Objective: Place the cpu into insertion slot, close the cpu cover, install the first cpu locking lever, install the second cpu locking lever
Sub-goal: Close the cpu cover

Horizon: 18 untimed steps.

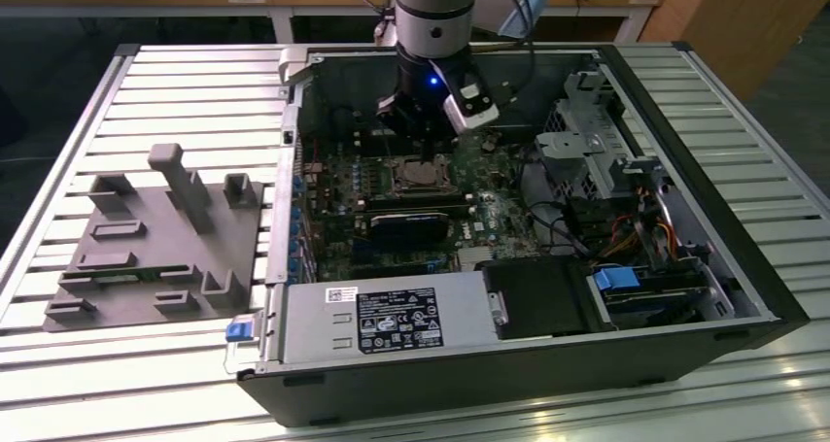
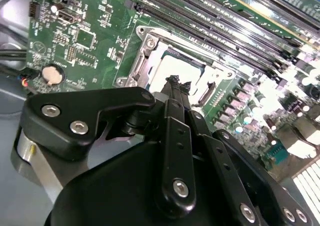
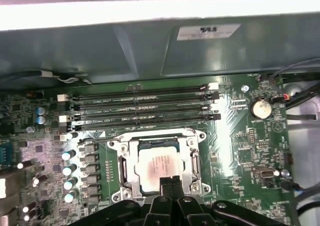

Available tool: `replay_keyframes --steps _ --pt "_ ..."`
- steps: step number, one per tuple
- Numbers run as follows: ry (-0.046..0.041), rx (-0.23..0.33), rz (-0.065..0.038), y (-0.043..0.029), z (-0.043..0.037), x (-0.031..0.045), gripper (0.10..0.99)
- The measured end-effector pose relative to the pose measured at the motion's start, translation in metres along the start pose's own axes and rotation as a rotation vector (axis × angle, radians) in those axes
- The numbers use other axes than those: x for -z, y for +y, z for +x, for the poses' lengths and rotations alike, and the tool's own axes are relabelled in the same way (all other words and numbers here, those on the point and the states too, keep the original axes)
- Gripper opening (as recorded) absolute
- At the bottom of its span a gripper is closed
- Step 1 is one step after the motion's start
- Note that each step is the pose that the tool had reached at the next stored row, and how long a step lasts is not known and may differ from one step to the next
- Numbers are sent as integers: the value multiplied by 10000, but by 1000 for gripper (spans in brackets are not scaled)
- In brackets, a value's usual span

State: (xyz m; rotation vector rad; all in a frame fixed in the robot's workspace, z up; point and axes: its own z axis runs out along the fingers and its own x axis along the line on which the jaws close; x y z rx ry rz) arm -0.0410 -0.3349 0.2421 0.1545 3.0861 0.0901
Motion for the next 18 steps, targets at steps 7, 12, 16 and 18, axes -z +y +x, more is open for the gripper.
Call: replay_keyframes --steps 7,12,16,18 --pt "-5 0 -4 6 -3 63 106" --pt "-3 0 1 13 25 66 106" --pt "-3 0 1 24 36 66 106" --pt "-4 2 -1 25 36 65 106"
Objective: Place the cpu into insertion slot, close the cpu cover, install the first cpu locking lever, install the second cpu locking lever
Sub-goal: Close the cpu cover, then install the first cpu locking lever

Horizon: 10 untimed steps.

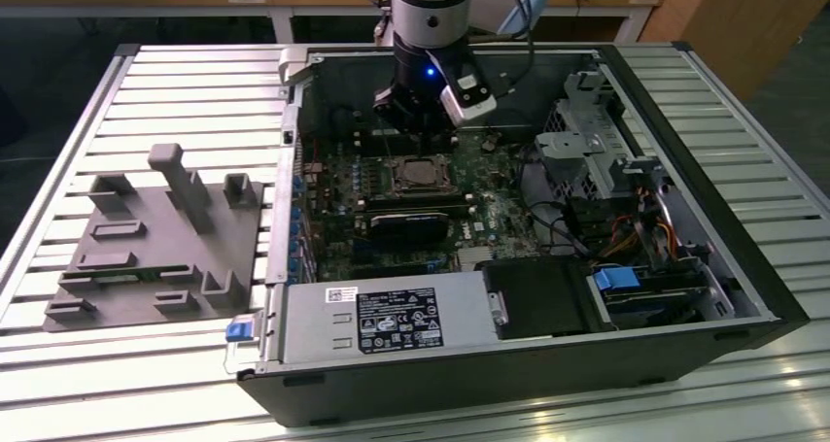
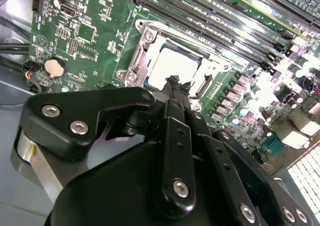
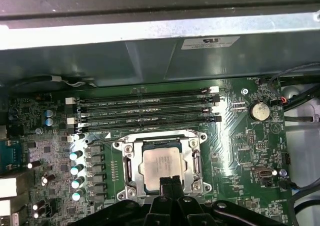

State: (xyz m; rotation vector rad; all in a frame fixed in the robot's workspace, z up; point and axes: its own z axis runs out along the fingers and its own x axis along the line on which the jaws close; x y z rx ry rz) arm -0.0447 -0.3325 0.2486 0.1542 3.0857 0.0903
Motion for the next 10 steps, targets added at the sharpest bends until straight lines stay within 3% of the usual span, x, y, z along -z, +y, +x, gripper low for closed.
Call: replay_keyframes --steps 10 --pt "0 -1 1 7 2 0 106"
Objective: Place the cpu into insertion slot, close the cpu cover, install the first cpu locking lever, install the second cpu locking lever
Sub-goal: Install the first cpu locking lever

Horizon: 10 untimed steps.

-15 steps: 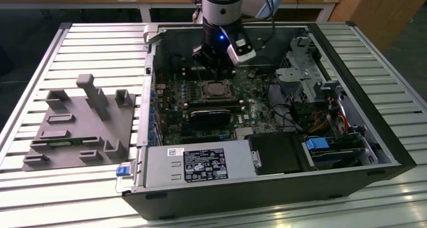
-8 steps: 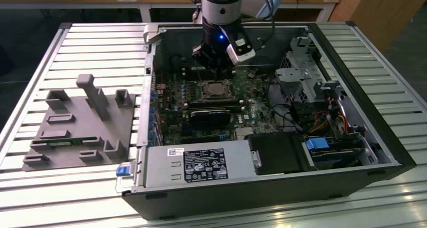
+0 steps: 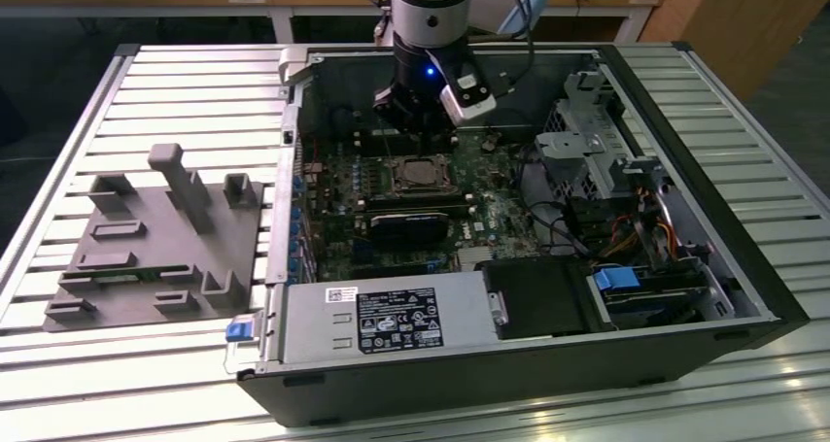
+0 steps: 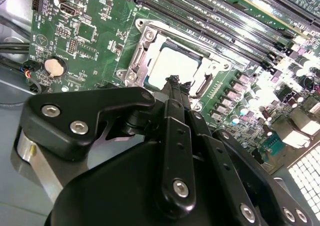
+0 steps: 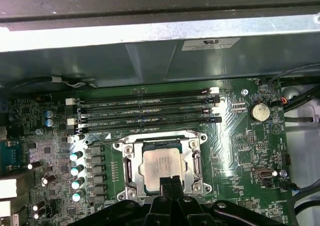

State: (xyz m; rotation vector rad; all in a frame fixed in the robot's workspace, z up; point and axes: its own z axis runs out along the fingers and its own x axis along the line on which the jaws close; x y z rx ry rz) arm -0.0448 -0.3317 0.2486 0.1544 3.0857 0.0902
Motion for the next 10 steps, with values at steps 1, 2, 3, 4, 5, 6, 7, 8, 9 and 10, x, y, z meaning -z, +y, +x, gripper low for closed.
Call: replay_keyframes --steps 1,2,3,4,5,6,7,8,9,10 --pt "0 0 0 0 0 0 106" --pt "0 0 0 1 0 0 106" --pt "0 0 0 1 0 0 106" --pt "0 0 1 1 0 0 106" --pt "1 -2 1 1 3 0 106" --pt "0 -3 1 0 12 1 106" --pt "0 -1 1 -1 25 1 106" --pt "-1 -1 0 -3 39 2 106" --pt "-1 0 0 -4 53 3 106" --pt "-2 0 1 -6 71 4 106"
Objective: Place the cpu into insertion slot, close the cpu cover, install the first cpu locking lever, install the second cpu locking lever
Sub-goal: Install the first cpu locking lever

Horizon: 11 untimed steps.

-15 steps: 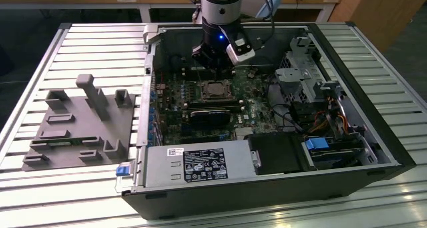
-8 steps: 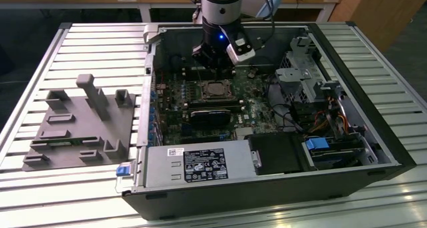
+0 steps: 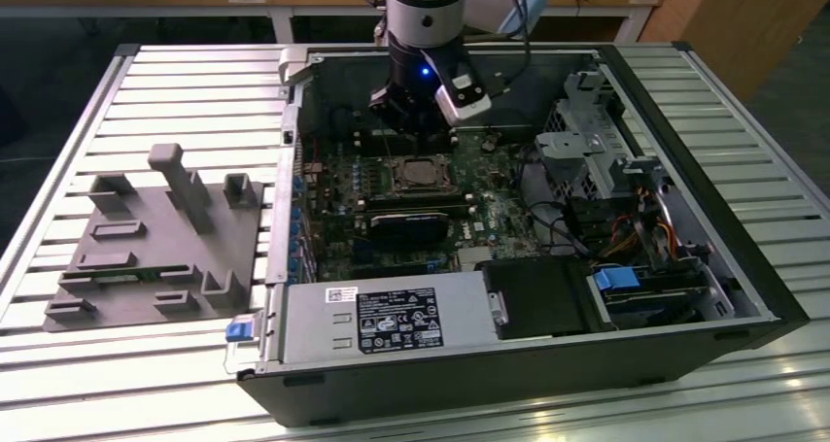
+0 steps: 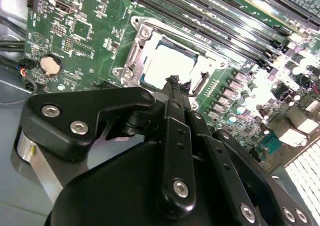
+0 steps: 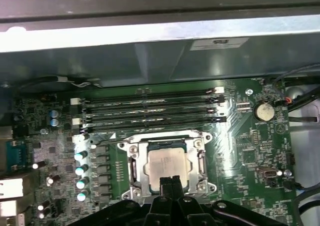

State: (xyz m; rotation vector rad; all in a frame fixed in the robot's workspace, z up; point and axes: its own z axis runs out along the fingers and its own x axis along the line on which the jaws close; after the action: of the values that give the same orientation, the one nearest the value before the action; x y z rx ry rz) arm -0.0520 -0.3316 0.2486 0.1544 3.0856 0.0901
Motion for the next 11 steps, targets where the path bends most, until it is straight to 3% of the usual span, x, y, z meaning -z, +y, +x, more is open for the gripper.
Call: replay_keyframes --steps 11 --pt "-28 1 -4 -22 224 12 106"
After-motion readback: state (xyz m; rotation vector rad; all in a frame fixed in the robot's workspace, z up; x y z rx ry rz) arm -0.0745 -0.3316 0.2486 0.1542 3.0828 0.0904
